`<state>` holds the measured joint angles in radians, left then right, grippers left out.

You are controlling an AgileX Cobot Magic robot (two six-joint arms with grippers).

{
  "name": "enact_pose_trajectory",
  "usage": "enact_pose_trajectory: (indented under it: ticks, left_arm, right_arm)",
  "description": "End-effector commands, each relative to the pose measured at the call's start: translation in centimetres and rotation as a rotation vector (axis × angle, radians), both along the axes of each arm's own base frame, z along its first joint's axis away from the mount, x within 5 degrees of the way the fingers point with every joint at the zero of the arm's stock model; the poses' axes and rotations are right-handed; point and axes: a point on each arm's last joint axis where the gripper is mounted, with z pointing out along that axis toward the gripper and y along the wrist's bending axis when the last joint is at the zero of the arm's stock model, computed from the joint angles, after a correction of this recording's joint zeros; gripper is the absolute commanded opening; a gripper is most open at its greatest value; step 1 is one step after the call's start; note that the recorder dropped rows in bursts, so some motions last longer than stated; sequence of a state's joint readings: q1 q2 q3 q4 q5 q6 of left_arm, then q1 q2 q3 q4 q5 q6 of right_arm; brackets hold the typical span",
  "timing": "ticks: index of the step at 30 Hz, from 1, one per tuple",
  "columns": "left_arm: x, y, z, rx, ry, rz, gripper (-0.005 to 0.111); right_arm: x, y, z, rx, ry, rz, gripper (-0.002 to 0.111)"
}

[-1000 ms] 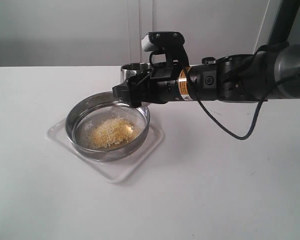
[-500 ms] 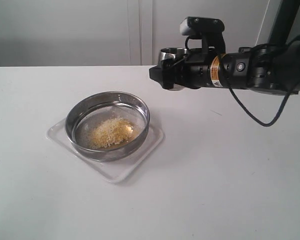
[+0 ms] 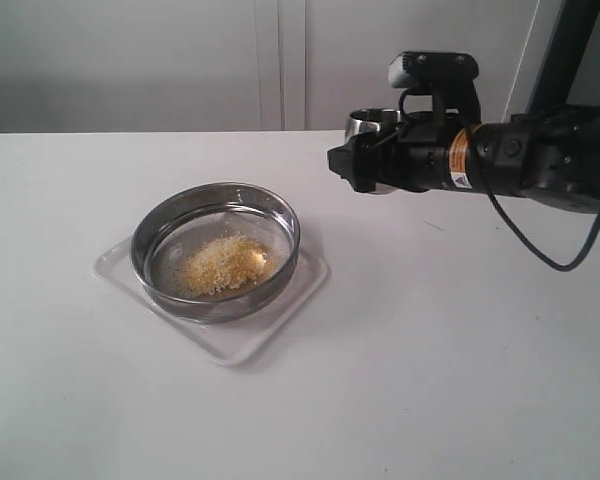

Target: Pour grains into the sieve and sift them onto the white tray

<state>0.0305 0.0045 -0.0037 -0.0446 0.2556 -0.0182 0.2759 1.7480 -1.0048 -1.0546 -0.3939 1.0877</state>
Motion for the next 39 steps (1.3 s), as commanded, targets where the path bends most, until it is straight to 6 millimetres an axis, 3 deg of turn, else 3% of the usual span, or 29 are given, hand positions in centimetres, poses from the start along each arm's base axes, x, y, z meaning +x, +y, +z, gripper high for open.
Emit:
enact_pose_trajectory:
  ticks: [1, 16, 26, 39]
  left_arm:
    - [0.0, 0.0, -0.1, -0.009, -0.001, -0.002, 0.000]
    - [0.0, 0.0, -0.1, -0.009, -0.001, -0.002, 0.000]
    - [0.0, 0.0, -0.1, -0.009, -0.001, -0.002, 0.000]
    - [0.0, 0.0, -0.1, -0.009, -0.001, -0.002, 0.000]
  right_arm:
    - [-0.2, -1.7, -0.2, 0.041, -0.058, -0.033, 0.000]
    - [-1.0, -4.6, -1.7, 0.040, -0.257, -0.314, 0.000]
    - [-1.1, -5.2, -1.9, 0.003, -0.287, -0.350, 0.000]
    - [0.3, -5.8, -5.7, -0.028, -0.318, -0.443, 0.000]
